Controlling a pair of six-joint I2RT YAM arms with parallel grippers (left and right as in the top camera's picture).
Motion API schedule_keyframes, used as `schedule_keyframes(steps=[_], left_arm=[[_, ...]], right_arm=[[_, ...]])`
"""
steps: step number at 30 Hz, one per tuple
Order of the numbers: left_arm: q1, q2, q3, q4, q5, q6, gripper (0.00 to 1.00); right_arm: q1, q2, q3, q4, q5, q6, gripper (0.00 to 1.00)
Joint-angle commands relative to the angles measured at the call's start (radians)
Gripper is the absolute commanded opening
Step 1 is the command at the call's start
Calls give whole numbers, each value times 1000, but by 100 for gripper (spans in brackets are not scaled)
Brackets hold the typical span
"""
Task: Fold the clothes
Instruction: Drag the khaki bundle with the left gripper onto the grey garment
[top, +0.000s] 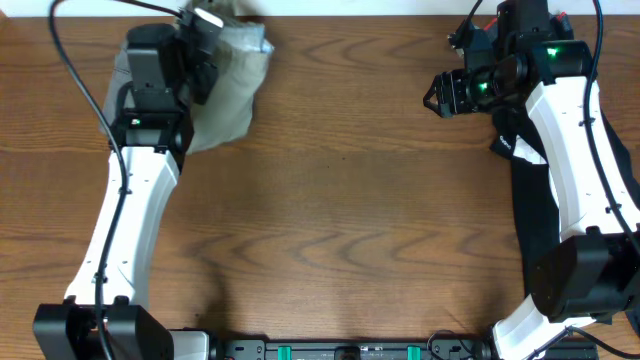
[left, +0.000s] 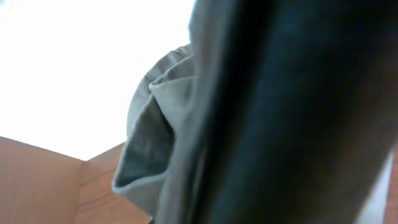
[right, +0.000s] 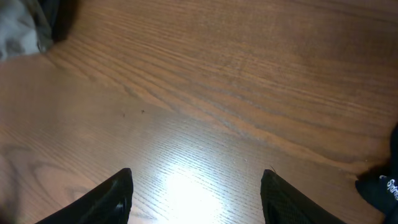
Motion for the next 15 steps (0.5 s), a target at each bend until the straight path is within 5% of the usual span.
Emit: schedule_keyframes(steps=[1, 15], left_arm=[[37, 5, 11, 26, 42, -6, 6], [145, 179, 10, 233, 65, -4, 6]], right_arm=[[6, 3, -2, 0, -7, 2, 64], [25, 3, -2, 3, -6, 9, 64]])
